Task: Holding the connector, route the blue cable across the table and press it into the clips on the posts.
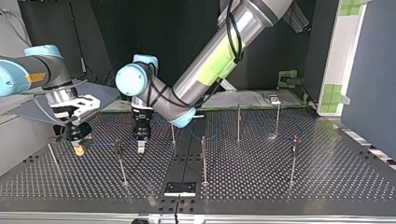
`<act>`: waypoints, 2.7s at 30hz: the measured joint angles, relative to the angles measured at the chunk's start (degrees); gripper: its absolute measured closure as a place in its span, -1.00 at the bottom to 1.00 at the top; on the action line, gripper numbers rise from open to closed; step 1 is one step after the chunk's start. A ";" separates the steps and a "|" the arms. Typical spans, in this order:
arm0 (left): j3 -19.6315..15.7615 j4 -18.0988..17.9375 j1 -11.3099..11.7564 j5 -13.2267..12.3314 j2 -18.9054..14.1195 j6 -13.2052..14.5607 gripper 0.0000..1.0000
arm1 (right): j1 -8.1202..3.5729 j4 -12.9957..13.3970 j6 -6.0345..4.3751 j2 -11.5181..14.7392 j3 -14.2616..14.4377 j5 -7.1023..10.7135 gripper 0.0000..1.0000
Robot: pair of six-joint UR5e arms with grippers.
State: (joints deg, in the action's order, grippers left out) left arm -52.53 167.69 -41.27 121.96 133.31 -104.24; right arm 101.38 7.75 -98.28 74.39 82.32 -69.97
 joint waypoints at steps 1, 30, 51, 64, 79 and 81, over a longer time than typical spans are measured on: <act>-0.11 0.57 -0.22 0.31 -0.07 -0.29 -1.00 | 0.00 -0.01 0.00 -0.01 0.00 0.02 1.00; -13.73 -6.66 -2.54 0.69 -13.32 2.26 -1.00 | 0.74 -0.26 0.09 -0.12 0.08 0.27 1.00; -24.42 -13.96 -1.64 0.88 -24.00 0.23 -1.00 | 0.86 -0.27 0.45 -0.29 0.09 0.27 1.00; -31.07 -20.56 -2.44 -0.55 -27.64 -3.56 -1.00 | 0.77 -0.26 0.70 -0.38 0.04 0.27 1.00; -39.04 -28.52 -2.68 2.54 -20.11 -6.91 -1.00 | 0.54 -0.26 0.70 -0.49 0.01 0.27 1.00; -39.95 -29.45 -2.69 2.65 -19.63 -6.97 -1.00 | 0.50 -0.27 0.70 -0.52 0.01 0.26 1.00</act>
State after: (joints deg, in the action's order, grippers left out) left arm -92.48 138.24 -43.96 124.61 113.67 -111.20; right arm 101.88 7.48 -97.58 73.87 82.33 -69.71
